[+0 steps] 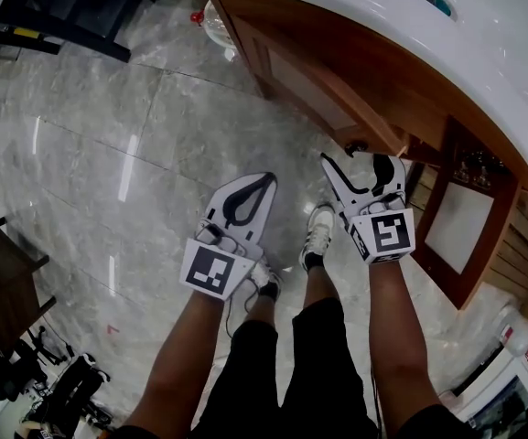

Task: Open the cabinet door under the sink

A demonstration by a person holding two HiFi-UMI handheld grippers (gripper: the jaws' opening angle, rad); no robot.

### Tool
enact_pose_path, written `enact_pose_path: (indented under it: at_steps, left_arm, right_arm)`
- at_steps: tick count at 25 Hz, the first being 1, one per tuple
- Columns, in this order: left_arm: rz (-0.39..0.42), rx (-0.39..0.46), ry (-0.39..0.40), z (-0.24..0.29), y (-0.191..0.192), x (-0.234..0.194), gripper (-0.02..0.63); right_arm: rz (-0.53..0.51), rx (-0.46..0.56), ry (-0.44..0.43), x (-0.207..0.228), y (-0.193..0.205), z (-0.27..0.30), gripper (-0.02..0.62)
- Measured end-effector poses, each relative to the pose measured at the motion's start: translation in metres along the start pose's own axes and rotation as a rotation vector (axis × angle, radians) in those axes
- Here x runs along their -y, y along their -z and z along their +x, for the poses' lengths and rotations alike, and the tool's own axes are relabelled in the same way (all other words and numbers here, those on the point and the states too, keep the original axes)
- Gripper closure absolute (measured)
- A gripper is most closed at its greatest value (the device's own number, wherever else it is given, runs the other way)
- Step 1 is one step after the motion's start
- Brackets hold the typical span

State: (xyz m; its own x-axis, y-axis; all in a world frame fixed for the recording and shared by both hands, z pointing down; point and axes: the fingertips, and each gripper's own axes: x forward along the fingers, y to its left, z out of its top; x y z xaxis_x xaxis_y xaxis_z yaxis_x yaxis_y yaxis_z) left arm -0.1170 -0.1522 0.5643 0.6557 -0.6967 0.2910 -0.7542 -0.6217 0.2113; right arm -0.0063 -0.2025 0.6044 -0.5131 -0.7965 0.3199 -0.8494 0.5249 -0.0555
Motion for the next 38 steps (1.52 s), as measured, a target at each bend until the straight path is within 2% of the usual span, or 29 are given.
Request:
enact_pose_path:
  at_steps: [12,18,24,28,32,38]
  left_arm:
    - [-0.008,0.018,-0.047,-0.053,0.014,-0.008,0.583]
    - [-0.025,0.01,-0.08,-0.08,0.021,-0.015,0.583]
    - [-0.029,0.012,-0.118,-0.101,0.026,-0.031,0.583]
    - [-0.032,0.012,-0.15,-0.116,0.027,-0.045,0.583]
    - [-0.035,0.013,-0.187,-0.133,0.032,-0.061,0.583]
    - [-0.041,0.021,-0.222,-0.146,0.031,-0.073,0.583]
  right_arm:
    - [-0.016,-0.017,-0.015,-0.067,0.007,-0.014,0.227]
    - [-0.03,-0.023,-0.062,-0.107,0.006,-0.015,0.227]
    - [0.012,0.013,-0.11,-0.154,-0.002,-0.009,0.227]
    - [0.026,0.005,-0.092,-0.162,0.0,-0.007,0.227]
    - [-0.008,0.016,-0.147,-0.186,-0.004,0.002,0.227]
    - [0.021,0.028,-0.167,-0.209,-0.011,0.017,0.227]
